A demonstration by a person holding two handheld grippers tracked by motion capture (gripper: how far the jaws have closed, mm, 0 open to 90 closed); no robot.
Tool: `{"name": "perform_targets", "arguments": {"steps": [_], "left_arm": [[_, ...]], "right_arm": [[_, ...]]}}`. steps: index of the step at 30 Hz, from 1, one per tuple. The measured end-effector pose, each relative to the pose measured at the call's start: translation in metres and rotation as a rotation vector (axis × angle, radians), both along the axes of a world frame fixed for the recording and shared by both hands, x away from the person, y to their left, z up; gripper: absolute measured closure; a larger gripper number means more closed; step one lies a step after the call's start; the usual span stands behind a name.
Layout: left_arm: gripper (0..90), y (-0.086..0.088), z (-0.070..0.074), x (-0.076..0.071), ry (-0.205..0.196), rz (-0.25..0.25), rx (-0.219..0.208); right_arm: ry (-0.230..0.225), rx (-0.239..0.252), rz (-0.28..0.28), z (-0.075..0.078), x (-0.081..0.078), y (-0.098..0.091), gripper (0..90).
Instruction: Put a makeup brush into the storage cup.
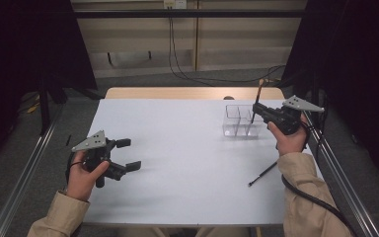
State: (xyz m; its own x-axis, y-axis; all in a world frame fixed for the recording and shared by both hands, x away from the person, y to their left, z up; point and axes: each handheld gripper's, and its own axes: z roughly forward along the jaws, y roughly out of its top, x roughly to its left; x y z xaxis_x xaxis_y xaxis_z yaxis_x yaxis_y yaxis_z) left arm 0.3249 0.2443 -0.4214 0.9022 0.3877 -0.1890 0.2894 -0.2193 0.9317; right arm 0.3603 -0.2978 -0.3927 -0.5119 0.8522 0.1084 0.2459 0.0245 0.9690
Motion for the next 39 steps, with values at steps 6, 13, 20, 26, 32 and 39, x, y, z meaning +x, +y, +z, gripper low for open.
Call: {"name": "perform_targets", "arguments": {"steps": [6,13,20,26,32,39], "left_arm": [[0.8,-0.001,-0.001,0.000,0.005,-0.005,0.000],[0.8,0.000,-0.001,0.000,0.001,-0.007,-0.003],[0.7,0.001,0.000,-0.001,0.000,-0.005,-0.012],[0.7,0.001,-0.001,-0.001,0.001,-0.012,-0.010],[0.7,0.001,-0.002,-0.001,-0.001,-0.013,-0.012],[0.7,0.001,-0.002,-0.001,0.000,-0.011,-0.013]], "right_arm": [[-0.005,-0.007,-0.025,-0.001,0.003,-0.003,84.3],[-0.015,-0.018,-0.050,0.000,0.007,-0.005,84.3],[-0.021,-0.008,-0.086,-0.004,0.011,-0.009,84.3],[-0.023,-0.020,-0.108,-0.007,0.015,-0.011,84.3],[-0.025,-0.024,-0.125,-0.011,0.018,-0.012,84.2],[-0.024,-0.028,-0.142,-0.015,0.022,-0.013,84.2]]}}
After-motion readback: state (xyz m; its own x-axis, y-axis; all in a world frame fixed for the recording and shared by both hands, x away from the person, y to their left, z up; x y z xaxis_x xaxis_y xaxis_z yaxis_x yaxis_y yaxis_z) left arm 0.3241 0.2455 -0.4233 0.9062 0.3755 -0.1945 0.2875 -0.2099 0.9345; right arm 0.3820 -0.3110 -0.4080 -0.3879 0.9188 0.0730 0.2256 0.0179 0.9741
